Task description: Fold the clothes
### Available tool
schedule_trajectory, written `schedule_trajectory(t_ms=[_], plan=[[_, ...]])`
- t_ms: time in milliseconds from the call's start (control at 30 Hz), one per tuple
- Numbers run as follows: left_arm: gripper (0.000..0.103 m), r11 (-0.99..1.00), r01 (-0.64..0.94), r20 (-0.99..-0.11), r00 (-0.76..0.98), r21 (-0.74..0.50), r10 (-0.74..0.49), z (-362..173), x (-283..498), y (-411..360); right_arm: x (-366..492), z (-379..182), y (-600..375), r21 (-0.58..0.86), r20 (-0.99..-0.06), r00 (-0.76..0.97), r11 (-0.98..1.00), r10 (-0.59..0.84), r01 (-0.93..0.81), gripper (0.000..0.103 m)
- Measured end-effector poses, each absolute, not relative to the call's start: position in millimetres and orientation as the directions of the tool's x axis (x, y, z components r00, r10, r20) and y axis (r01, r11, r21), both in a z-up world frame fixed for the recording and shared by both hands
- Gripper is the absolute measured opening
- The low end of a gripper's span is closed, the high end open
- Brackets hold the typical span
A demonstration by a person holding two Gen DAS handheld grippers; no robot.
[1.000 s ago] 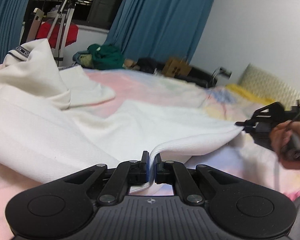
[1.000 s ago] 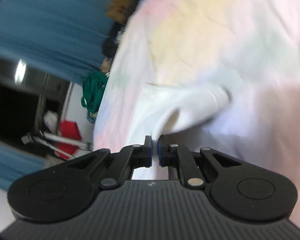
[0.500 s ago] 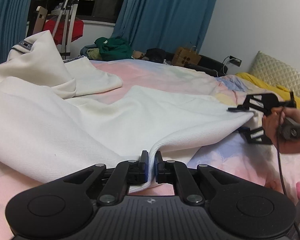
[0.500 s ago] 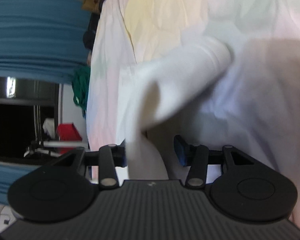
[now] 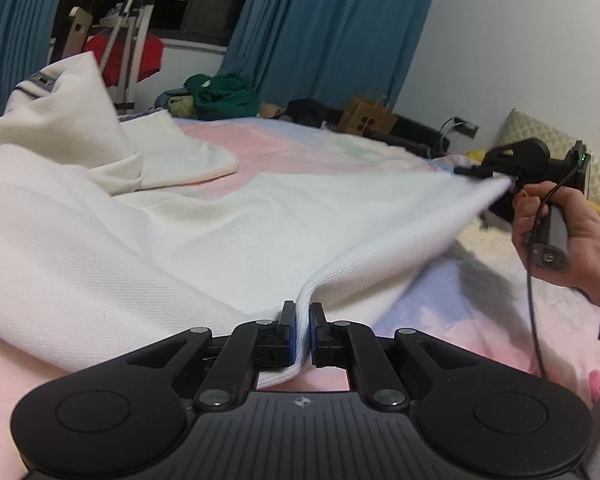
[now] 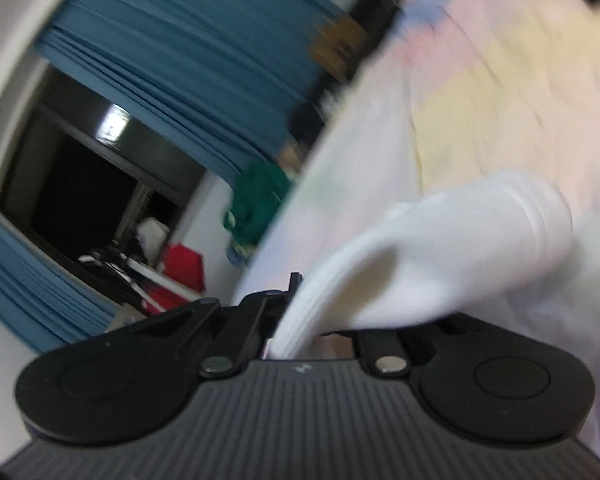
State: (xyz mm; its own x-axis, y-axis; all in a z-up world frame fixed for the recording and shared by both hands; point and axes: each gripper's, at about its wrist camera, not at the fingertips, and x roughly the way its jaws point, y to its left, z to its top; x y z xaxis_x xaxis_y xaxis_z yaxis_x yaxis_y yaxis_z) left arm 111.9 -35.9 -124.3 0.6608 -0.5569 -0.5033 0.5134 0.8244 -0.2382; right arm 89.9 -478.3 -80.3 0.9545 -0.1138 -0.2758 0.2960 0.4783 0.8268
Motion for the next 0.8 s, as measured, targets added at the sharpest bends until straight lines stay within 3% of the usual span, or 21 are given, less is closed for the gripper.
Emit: schedule_trajectory(t_ms=[100, 267, 433, 500, 667, 800], plan=[[0.012, 0.822, 0.522, -0.506, 0.657, -0.229, -0.558, -119.8, 108.4, -42.2, 84.5, -86.6, -489.5, 0.819, -0.292, 0.942, 0.467, -0.163, 0.335, 0.008], [0.014, 0.825, 0.532, -0.525, 0.655, -0.190, -0.543, -120.6, 105.3, -49.1, 79.5, -139.4, -513.9, 0.784, -0.491, 0.860, 0.357, -0.142, 0.507, 0.008], [0.014, 0.826, 0.528, -0.531, 0.652, -0.195, -0.542, -116.9, 104.5, -47.6, 71.4, -140.8, -510.5, 0.752, -0.526, 0.839, 0.383, -0.143, 0.537, 0.008], [0.018, 0.826, 0.526, -0.527, 0.652, -0.203, -0.545, -111.9, 100.0, -45.6, 68.3, -134.7, -506.9, 0.757, -0.512, 0.846, 0.387, -0.147, 0.526, 0.008], [0.044, 0.817, 0.525, -0.531, 0.633, -0.240, -0.563, -96.2, 80.8, -33.3, 71.2, -130.7, -500.8, 0.740, -0.541, 0.829, 0.388, -0.140, 0.549, 0.012], [0.051, 0.836, 0.457, -0.527, 0.650, -0.304, -0.548, -81.1, 68.3, -12.0, 73.2, -124.9, -494.2, 0.751, -0.552, 0.826, 0.362, -0.114, 0.552, 0.014]])
